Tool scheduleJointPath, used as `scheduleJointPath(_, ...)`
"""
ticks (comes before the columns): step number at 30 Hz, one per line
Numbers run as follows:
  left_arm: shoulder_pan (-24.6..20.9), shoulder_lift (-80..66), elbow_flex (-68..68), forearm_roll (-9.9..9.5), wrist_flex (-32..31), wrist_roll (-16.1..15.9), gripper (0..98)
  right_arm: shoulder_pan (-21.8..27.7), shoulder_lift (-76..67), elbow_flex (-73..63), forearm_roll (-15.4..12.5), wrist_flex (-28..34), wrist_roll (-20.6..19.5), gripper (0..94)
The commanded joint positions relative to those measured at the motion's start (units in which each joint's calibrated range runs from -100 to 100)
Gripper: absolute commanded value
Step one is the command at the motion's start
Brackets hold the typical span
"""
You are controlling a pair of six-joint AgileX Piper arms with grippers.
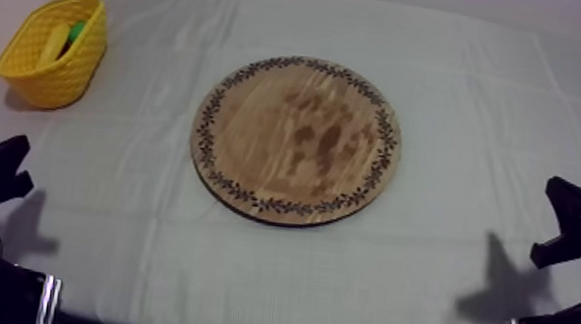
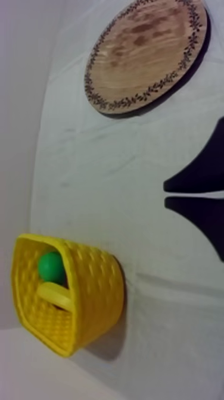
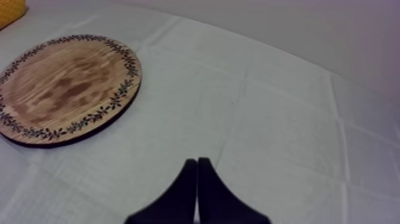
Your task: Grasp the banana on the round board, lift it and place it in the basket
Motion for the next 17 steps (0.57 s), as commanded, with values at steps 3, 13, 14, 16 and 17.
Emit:
scheduleJointPath(3,0.19,-1.82,1.8,0.07,-5.7,2.21,0.0,0.0,0.0,-0.03,0.01,0.02,0.03,0.3)
scheduleJointPath(13,0.25,-2.47,2.94,0.07,-10.96,7.61,0.1,0.0,0.0,-0.03,0.01,0.02,0.03,0.3)
scheduleJointPath(14,0.25,-2.48,2.95,0.07,-11.01,7.66,0.1,0.0,0.0,-0.03,0.01,0.02,0.02,0.3)
scheduleJointPath(16,0.25,-2.49,2.96,0.07,-11.06,7.74,0.1,0.0,0.0,-0.03,0.01,0.02,0.03,0.3)
scheduleJointPath(17,0.26,-2.49,2.97,0.07,-11.08,7.77,0.1,0.0,0.0,-0.03,0.01,0.02,0.02,0.3)
